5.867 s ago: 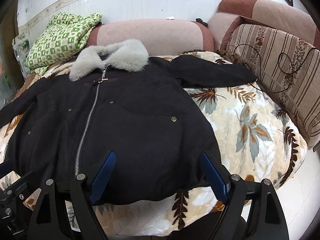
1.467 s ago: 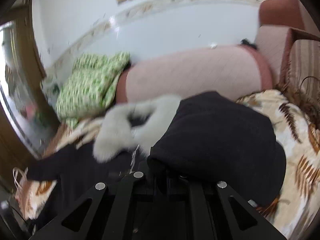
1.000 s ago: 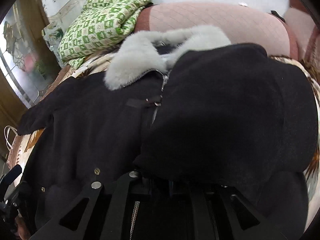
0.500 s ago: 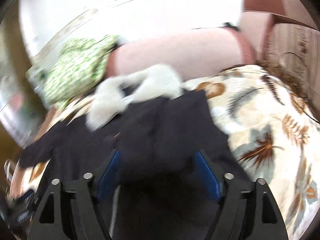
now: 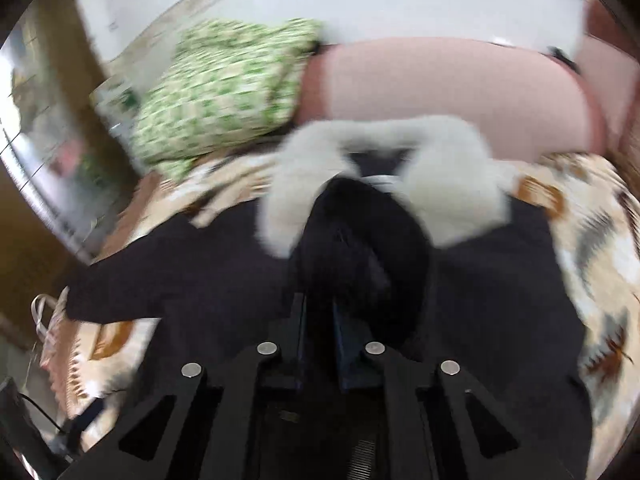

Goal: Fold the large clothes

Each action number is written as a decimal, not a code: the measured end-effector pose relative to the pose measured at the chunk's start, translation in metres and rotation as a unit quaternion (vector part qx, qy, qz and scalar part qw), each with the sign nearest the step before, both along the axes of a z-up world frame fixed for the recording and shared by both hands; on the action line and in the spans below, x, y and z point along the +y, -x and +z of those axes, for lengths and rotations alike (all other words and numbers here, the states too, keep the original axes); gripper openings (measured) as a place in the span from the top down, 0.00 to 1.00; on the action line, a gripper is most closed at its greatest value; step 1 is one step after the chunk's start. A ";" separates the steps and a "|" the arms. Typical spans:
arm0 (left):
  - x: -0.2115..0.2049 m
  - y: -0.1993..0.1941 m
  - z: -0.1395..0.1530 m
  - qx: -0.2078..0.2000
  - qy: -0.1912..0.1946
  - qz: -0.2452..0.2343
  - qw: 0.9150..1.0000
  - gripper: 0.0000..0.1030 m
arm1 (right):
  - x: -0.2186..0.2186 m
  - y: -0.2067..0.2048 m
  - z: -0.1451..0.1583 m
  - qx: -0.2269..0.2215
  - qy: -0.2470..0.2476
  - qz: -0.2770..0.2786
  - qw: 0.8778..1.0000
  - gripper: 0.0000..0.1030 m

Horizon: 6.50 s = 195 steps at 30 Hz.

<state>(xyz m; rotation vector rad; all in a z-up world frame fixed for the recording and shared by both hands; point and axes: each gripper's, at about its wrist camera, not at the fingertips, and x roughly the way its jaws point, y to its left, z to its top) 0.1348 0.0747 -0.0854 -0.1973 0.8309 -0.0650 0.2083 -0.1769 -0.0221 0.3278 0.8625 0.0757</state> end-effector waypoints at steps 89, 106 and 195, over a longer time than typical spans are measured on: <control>0.202 -0.124 -0.020 0.031 -0.024 0.266 0.963 0.31 | -0.153 0.106 -0.083 0.049 -0.076 -0.194 0.977 0.44; 0.310 -0.153 -0.064 0.015 0.129 0.309 0.942 0.16 | -0.113 0.097 -0.092 0.056 -0.045 -0.145 0.987 0.43; 0.079 -0.056 0.011 -0.015 0.074 0.091 0.993 0.15 | -0.042 0.031 0.042 -0.101 -0.027 -0.048 0.993 0.91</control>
